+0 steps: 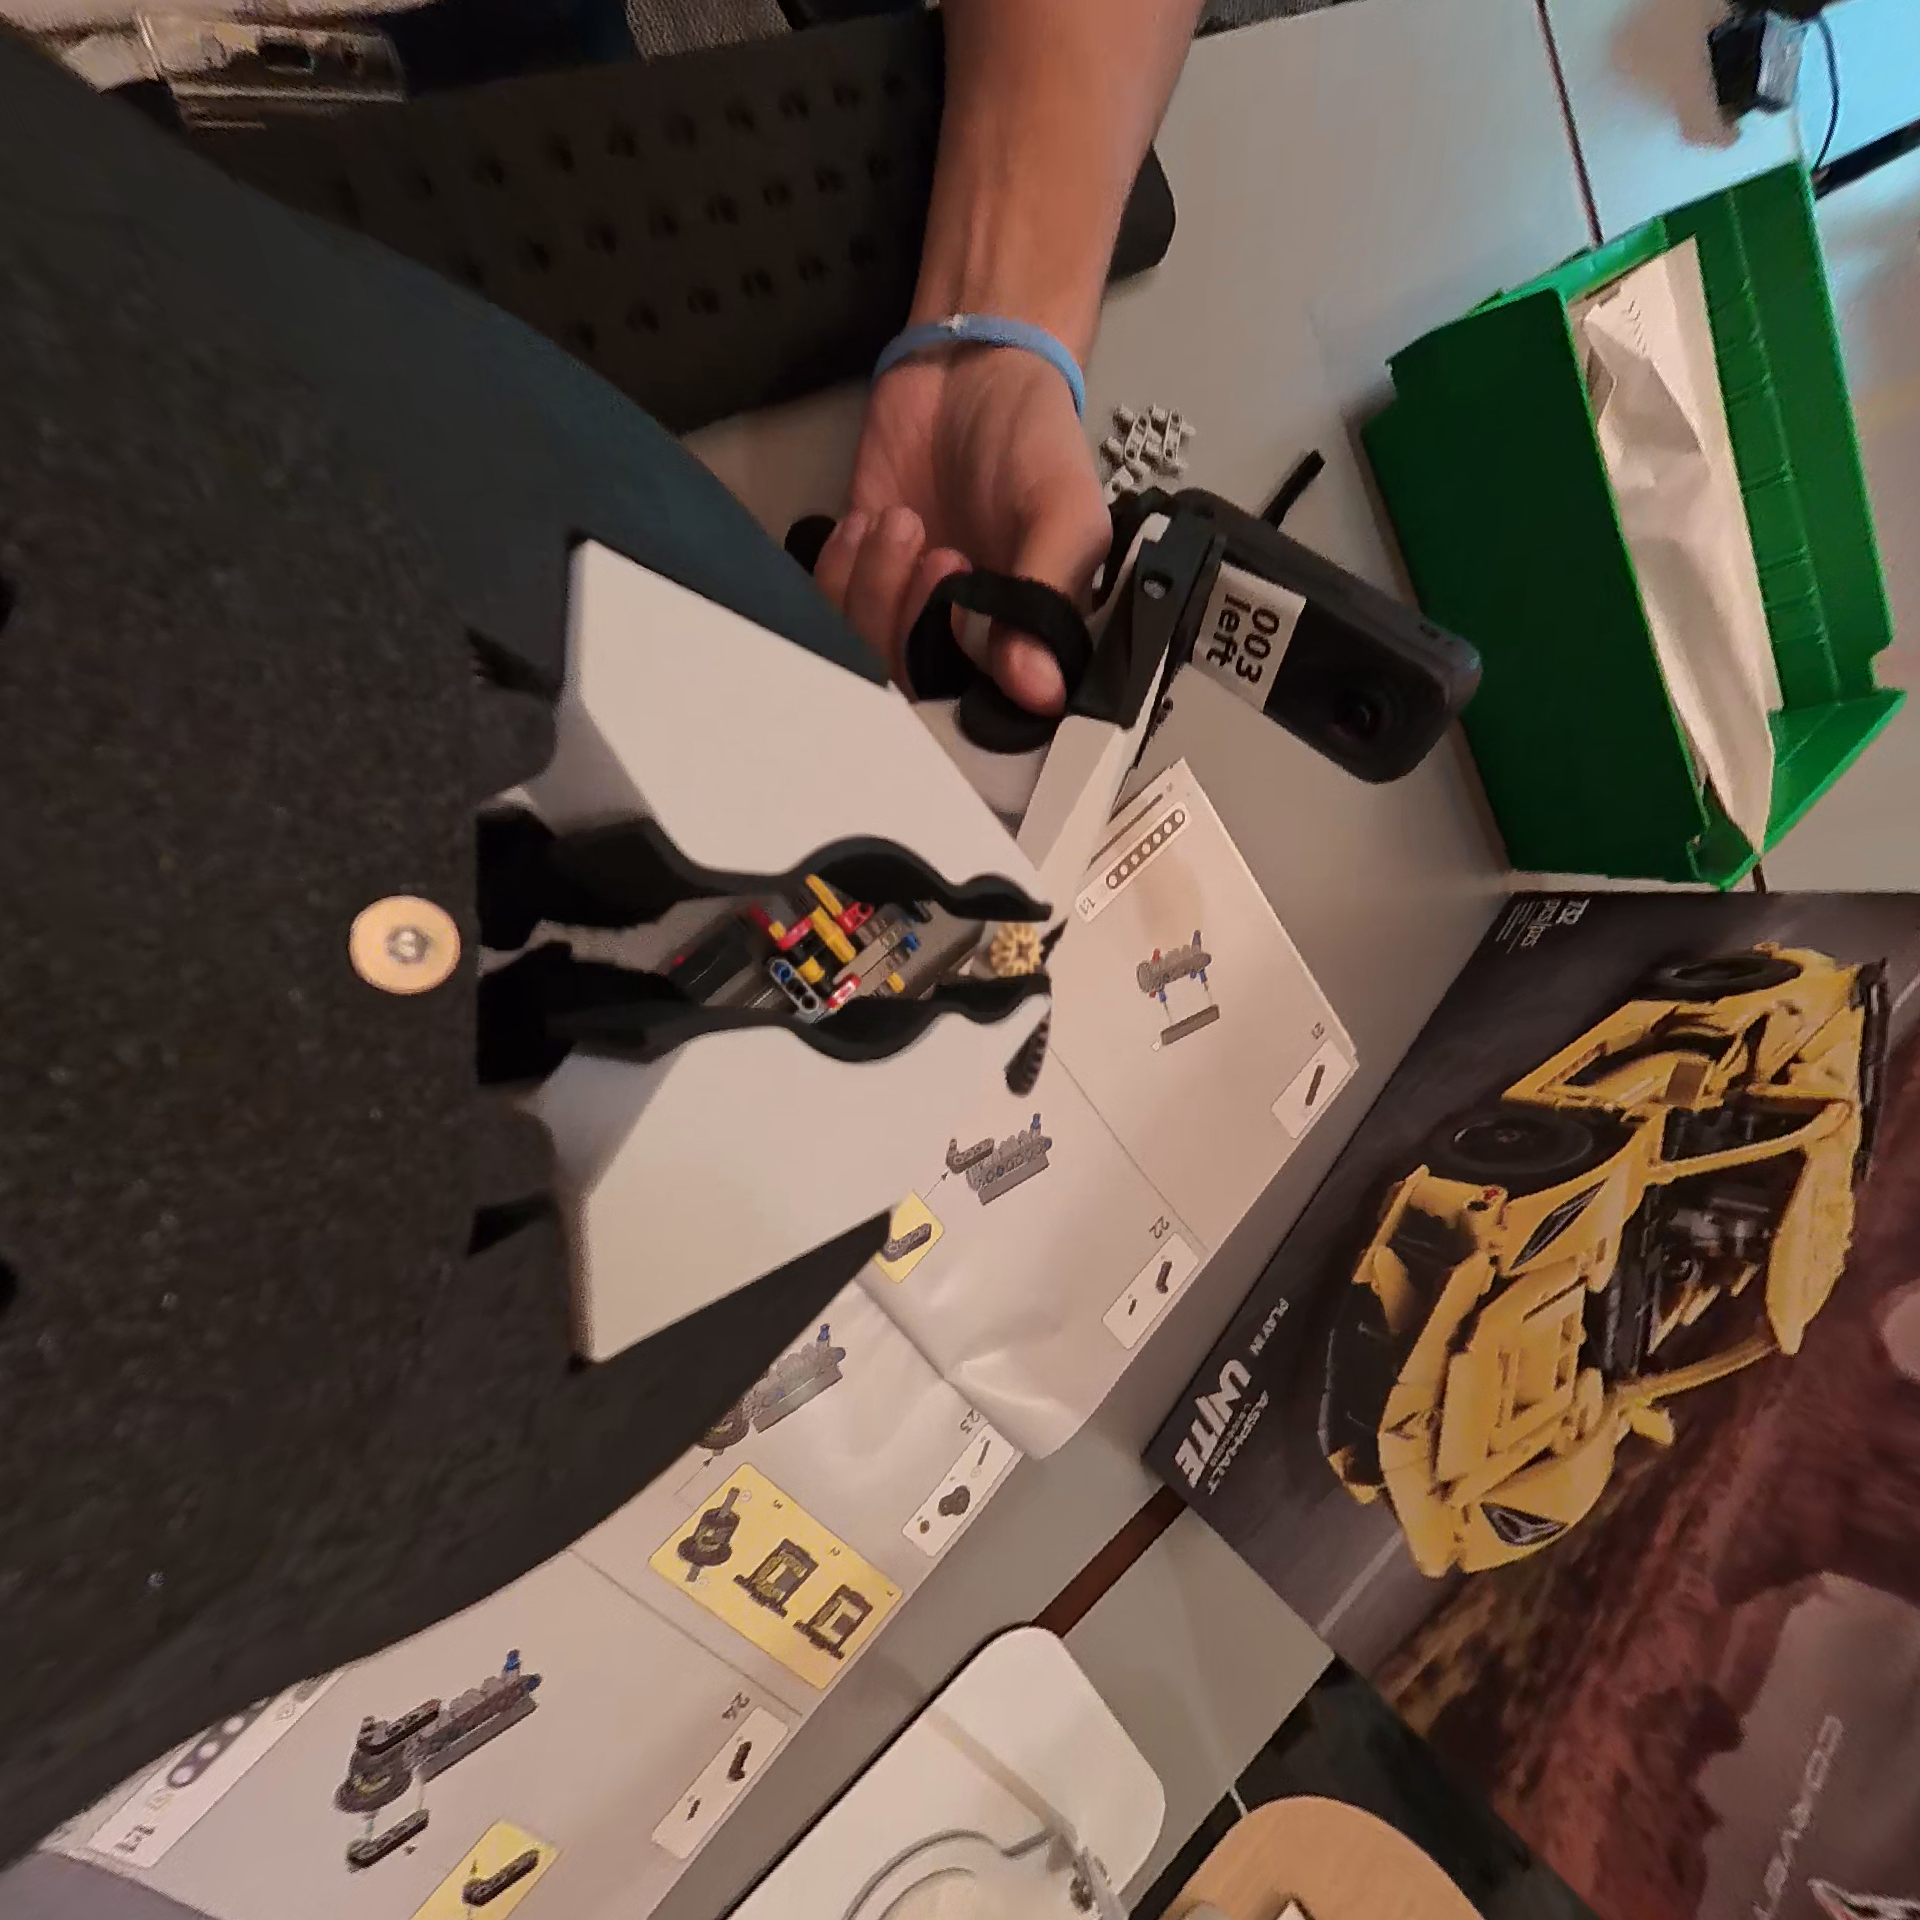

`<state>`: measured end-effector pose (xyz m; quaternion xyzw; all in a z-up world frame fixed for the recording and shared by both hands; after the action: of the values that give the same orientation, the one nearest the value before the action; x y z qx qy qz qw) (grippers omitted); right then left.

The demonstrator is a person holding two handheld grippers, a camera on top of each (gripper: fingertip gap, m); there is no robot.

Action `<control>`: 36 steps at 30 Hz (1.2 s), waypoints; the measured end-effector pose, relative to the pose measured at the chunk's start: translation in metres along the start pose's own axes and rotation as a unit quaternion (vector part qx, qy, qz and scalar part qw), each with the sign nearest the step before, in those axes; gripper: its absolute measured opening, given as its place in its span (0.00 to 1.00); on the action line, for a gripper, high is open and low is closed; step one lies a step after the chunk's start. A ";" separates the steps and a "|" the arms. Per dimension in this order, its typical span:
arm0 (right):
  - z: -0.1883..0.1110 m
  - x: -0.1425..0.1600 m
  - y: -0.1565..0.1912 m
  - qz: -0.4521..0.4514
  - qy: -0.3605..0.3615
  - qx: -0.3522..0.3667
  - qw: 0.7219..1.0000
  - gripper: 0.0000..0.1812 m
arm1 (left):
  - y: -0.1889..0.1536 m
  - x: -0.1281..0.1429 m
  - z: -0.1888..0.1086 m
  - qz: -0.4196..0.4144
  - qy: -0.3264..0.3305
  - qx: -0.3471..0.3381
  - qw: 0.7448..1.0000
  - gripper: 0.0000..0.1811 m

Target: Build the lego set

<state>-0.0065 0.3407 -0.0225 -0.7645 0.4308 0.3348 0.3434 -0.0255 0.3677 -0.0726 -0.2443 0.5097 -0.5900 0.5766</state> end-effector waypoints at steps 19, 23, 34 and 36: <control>0.014 0.013 -0.008 0.102 -0.037 -0.017 0.994 0.25 | -0.003 0.001 0.000 0.028 -0.001 -0.007 1.000 0.04; 0.013 0.017 -0.010 0.107 -0.036 -0.016 0.993 0.21 | -0.004 0.001 0.001 0.029 0.000 -0.004 1.000 0.04; 0.012 0.017 -0.009 0.139 -0.058 -0.050 0.987 0.17 | -0.007 0.001 0.001 0.030 0.001 0.006 1.000 0.04; 0.012 0.017 -0.009 0.147 -0.064 -0.058 0.985 0.17 | -0.008 0.002 0.001 0.028 0.003 0.010 1.000 0.04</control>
<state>0.0063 0.3464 -0.0407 -0.6883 0.4957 0.4542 0.2723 -0.0282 0.3639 -0.0656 -0.2223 0.5118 -0.5796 0.5939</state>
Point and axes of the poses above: each gripper's, where its closed fingertips meet, z out along the fingers, x out of its underside, y = z × x across the jaws, the point moved 3 cm from there along -z, back along the fingers, and after that the axes turned 13 degrees about -z, right-handed, at the moved point
